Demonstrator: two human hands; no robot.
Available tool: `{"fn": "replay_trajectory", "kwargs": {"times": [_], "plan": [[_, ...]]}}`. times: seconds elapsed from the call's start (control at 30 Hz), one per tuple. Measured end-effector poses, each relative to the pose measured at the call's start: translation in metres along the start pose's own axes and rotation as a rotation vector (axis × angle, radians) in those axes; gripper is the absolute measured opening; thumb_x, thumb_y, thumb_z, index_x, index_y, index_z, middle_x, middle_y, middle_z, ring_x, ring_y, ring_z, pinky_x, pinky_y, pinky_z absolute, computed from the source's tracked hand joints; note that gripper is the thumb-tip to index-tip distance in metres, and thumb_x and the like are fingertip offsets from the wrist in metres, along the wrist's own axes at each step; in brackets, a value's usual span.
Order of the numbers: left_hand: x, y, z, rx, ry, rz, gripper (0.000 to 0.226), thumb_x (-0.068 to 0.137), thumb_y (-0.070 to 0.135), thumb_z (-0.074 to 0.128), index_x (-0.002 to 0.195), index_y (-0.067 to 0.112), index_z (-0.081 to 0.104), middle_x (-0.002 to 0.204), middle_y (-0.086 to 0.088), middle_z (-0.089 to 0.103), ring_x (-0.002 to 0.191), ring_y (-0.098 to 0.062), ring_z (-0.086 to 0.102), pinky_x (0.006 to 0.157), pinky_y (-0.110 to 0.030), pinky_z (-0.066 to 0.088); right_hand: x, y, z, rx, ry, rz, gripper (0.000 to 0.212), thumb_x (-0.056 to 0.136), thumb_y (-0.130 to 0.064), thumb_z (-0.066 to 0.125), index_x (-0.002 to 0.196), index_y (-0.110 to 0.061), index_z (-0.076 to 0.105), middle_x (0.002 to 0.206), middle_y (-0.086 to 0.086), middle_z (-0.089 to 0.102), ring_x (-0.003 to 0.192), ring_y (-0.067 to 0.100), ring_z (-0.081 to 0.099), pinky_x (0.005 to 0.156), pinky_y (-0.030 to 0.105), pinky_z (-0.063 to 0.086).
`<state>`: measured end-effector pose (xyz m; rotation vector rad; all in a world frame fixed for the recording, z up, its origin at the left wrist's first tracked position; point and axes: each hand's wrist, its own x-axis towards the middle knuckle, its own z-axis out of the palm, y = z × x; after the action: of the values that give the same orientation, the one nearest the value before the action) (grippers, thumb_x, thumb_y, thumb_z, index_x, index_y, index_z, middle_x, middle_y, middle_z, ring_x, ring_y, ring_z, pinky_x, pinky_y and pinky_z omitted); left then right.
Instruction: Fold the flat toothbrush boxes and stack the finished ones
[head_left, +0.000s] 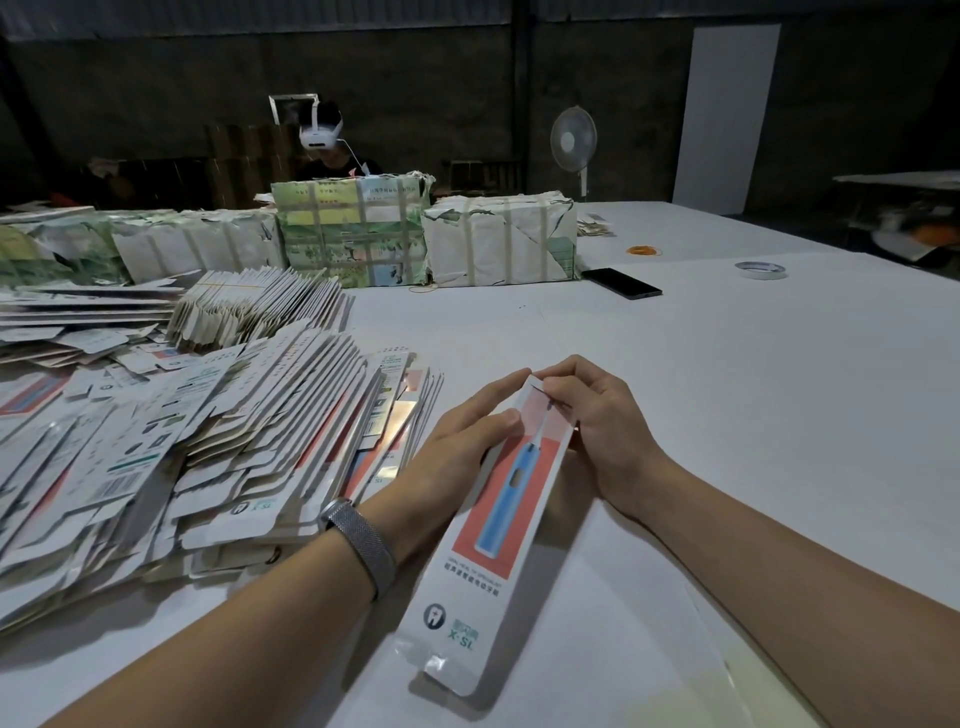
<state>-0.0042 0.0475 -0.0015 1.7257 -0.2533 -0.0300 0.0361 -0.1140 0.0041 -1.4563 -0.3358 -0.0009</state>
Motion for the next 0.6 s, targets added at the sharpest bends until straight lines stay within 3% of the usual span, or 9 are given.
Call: {"fn": "replay_trajectory", "kwargs": {"times": [0.2, 0.37, 0.5, 0.6], "plan": [[0.0011, 0.0003, -0.0017, -0.003, 0.005, -0.014, 0.032, 0.106, 0.025, 0.047, 0.127, 0.047, 0.055, 0.090, 0.003, 0.078, 0.072, -0.015, 0.075, 0.064, -0.022, 0.058, 0.0010, 0.0028, -0.0004, -0.023, 0.022, -0.004, 0.036, 0.096, -0.011, 0.057, 0.066, -0.027, 0.070, 0.066, -0.001, 0.064, 0.062, 0.013, 0.059, 0.060, 0.028, 0.050], [-0.0007, 0.0019, -0.0003, 0.031, -0.015, -0.010, 0.030, 0.106, 0.029, 0.048, 0.123, 0.052, 0.054, 0.094, 0.006, 0.078, 0.074, -0.015, 0.075, 0.064, -0.021, 0.058, 0.0008, 0.0024, 0.0000, -0.049, 0.054, -0.016, 0.041, 0.096, -0.012, 0.055, 0.062, -0.028, 0.068, 0.062, -0.006, 0.063, 0.059, 0.008, 0.060, 0.056, 0.020, 0.051], [-0.0039, 0.0039, 0.0030, 0.040, -0.038, -0.003, 0.040, 0.086, 0.045, 0.049, 0.124, 0.057, 0.052, 0.095, 0.003, 0.078, 0.074, -0.017, 0.076, 0.064, -0.024, 0.059, 0.0026, 0.0023, 0.0005, -0.004, 0.100, -0.007, 0.040, 0.095, -0.010, 0.055, 0.060, -0.026, 0.065, 0.060, -0.004, 0.060, 0.055, 0.010, 0.055, 0.051, 0.022, 0.046], [-0.0057, 0.0039, 0.0029, 0.033, -0.053, 0.018, 0.045, 0.085, 0.048, 0.049, 0.130, 0.054, 0.051, 0.096, 0.002, 0.078, 0.075, -0.018, 0.076, 0.066, -0.025, 0.059, 0.0032, 0.0019, -0.0002, 0.006, 0.105, -0.026, 0.041, 0.095, -0.007, 0.054, 0.059, -0.025, 0.063, 0.061, -0.003, 0.059, 0.056, 0.013, 0.054, 0.053, 0.024, 0.045]]}}
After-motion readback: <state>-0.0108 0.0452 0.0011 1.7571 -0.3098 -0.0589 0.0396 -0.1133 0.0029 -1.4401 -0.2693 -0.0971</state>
